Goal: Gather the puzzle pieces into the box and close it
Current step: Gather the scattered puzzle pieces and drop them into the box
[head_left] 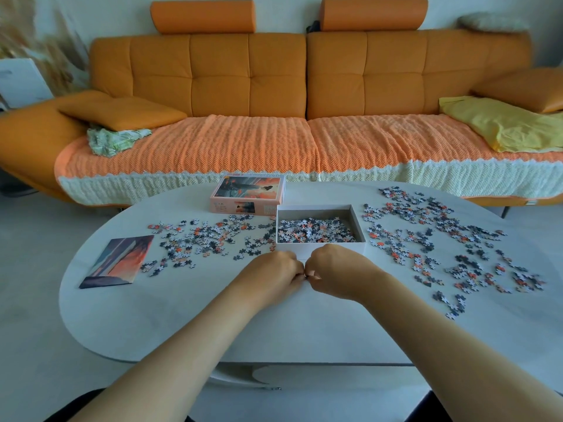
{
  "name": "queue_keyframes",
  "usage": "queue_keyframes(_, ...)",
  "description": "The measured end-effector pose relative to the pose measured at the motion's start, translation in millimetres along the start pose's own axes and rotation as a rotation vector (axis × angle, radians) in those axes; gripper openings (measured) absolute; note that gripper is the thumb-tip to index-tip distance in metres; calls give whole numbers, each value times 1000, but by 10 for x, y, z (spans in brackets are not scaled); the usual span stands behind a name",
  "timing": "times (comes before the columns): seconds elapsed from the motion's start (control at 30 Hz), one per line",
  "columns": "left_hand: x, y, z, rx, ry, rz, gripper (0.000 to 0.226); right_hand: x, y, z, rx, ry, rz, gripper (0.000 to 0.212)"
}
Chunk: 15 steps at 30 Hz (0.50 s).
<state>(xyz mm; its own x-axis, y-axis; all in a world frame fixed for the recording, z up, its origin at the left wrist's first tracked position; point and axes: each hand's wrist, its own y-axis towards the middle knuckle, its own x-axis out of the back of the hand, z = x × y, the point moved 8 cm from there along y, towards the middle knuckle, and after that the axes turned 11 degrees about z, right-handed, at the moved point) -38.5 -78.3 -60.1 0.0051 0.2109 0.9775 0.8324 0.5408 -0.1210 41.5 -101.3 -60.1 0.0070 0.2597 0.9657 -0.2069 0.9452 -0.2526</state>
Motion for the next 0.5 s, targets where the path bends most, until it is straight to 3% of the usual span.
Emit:
queue_keyframes(0.13, 44, 20, 75, -10, -51, -57, 19, 90, -33, -149, -5, 200, -46, 22)
queue_keyframes(0.27, 343, 55, 140, -23, -196, -240, 16, 397, -91, -432, -53, 280, -310, 20)
queue_keyframes(0.37, 538, 130, 257, 83, -212, -392, 16, 535, -131, -661, -236, 263, -451, 22)
queue_keyframes(0.5, 511, 283, 384, 253, -190, -388, 15, 497, -68, -738, -356, 241, -417, 18)
